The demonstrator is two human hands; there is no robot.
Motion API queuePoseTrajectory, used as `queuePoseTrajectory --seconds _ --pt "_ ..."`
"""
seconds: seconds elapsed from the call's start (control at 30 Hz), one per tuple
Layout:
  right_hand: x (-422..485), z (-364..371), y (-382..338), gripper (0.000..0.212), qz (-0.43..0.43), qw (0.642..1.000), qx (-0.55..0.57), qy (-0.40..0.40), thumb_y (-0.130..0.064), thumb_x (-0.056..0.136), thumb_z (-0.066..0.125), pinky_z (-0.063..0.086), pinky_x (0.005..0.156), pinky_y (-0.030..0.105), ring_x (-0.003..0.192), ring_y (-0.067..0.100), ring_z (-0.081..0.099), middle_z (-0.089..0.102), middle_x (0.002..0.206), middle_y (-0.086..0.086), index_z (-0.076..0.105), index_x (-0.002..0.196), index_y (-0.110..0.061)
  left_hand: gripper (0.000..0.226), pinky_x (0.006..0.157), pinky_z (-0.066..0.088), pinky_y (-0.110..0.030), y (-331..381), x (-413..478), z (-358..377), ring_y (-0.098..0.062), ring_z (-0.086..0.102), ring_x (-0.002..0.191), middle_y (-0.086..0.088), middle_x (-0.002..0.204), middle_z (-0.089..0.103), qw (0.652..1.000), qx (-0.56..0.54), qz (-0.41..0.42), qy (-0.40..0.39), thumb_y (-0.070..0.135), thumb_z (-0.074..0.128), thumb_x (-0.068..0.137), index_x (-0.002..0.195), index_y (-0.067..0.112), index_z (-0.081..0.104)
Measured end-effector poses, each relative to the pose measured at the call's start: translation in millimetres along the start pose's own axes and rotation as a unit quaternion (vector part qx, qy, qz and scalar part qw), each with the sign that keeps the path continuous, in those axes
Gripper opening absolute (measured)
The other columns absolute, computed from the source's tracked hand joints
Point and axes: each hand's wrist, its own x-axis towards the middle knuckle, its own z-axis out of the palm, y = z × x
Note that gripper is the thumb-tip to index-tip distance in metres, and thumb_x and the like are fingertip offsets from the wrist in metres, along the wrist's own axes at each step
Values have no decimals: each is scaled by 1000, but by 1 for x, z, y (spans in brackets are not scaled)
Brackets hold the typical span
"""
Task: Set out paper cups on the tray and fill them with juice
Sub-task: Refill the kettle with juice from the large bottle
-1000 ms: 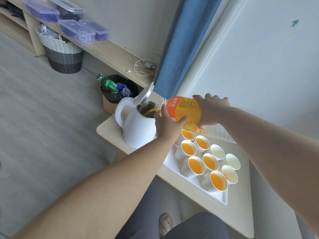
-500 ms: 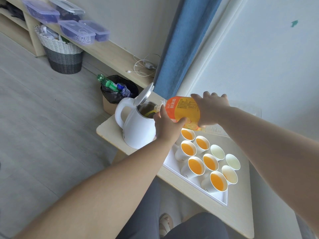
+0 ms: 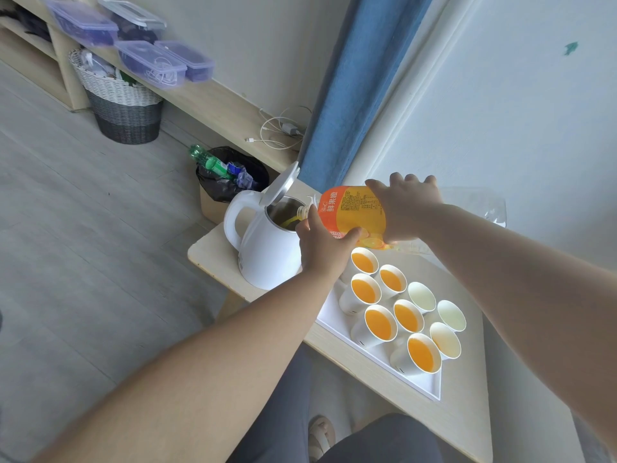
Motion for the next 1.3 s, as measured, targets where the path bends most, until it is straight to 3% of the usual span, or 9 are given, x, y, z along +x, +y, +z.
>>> queuePoseTrajectory --seconds 0.3,0.57,0.97,1.3 --pt "5 -3 0 94 -14 998 -42 47 -49 72 72 41 87 40 111 26 50 46 123 8 18 146 -30 83 95 46 -35 0 0 1 -28 47 123 -14 142 34 999 -35 -14 7 43 69 82 147 18 24" --pt "6 -4 0 94 -15 996 -58 66 -53 72 71 39 87 39 112 26 49 46 125 8 17 146 -30 77 82 45 -23 -6 7 6 -24 54 114 -13 136 46 997 -75 -9 25 42 71 81 142 15 33" --pt "5 -12 0 90 -24 993 -85 79 -52 75 68 37 85 38 110 26 48 44 124 8 16 146 -30 75 87 54 -36 -11 13 10 -27 57 109 -15 130 51 995 -89 -2 36 42 73 77 137 13 38" --pt "8 -22 -4 86 -40 988 -125 81 -40 80 66 36 93 41 115 27 44 41 129 10 13 147 -30 75 80 51 -27 -14 14 8 -25 59 107 -14 127 54 993 -113 -7 44 43 73 75 135 13 40"
